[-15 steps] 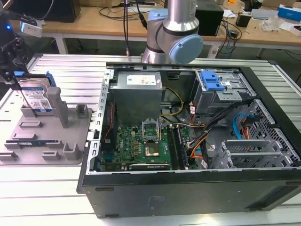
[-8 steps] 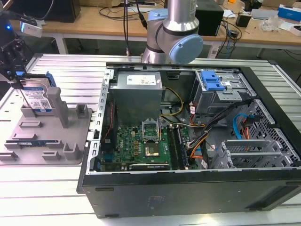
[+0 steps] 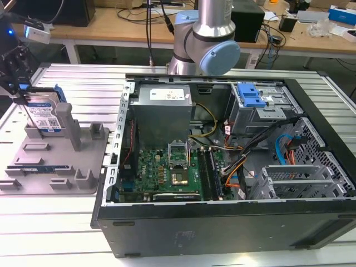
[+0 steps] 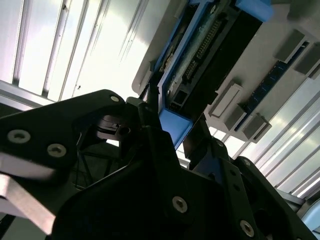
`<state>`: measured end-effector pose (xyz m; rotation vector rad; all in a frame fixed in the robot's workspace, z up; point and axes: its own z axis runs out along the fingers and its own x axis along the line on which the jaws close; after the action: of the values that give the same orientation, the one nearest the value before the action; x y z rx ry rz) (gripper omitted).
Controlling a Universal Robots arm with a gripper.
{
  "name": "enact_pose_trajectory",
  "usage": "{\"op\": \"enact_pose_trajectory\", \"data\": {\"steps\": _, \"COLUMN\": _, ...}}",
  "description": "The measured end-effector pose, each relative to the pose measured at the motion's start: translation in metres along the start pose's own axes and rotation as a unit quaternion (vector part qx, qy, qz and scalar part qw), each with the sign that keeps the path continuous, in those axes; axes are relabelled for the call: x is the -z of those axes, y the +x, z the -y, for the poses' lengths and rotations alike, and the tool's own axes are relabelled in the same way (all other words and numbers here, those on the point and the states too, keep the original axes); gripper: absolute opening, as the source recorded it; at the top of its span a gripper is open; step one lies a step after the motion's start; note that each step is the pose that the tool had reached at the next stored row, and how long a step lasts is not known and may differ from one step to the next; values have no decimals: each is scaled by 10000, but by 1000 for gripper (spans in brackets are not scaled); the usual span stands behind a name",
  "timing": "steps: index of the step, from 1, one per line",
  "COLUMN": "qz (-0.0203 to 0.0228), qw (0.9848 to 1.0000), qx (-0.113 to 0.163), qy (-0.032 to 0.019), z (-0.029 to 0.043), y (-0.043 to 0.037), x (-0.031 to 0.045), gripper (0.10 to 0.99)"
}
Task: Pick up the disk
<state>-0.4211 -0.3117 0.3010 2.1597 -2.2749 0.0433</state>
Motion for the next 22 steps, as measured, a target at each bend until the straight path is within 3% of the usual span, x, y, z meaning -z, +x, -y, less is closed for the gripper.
{"op": "enact_pose_trajectory", "data": {"steps": 12, "qz": 0, "qw": 10000, "qx": -1, "qy": 0, "z": 0, "y": -1, "x": -15, "gripper": 451}}
{"op": "enact_pose_trajectory", "data": {"steps": 13, "qz": 0, "qw": 10000, "qx": -1, "qy": -1, "z": -1, "y": -1, "x": -16, "gripper": 443}}
{"op": "enact_pose_trajectory", "data": {"steps": 14, "qz": 0, "qw": 10000, "qx": -1, "qy": 0, "z": 0, "y": -1, "x": -17, "gripper": 373}}
{"op": "enact_pose_trajectory", "data": {"steps": 22, "qz": 0, "qw": 10000, "qx": -1, "qy": 0, "z": -1, "y": -1, "x": -22, "gripper": 369}}
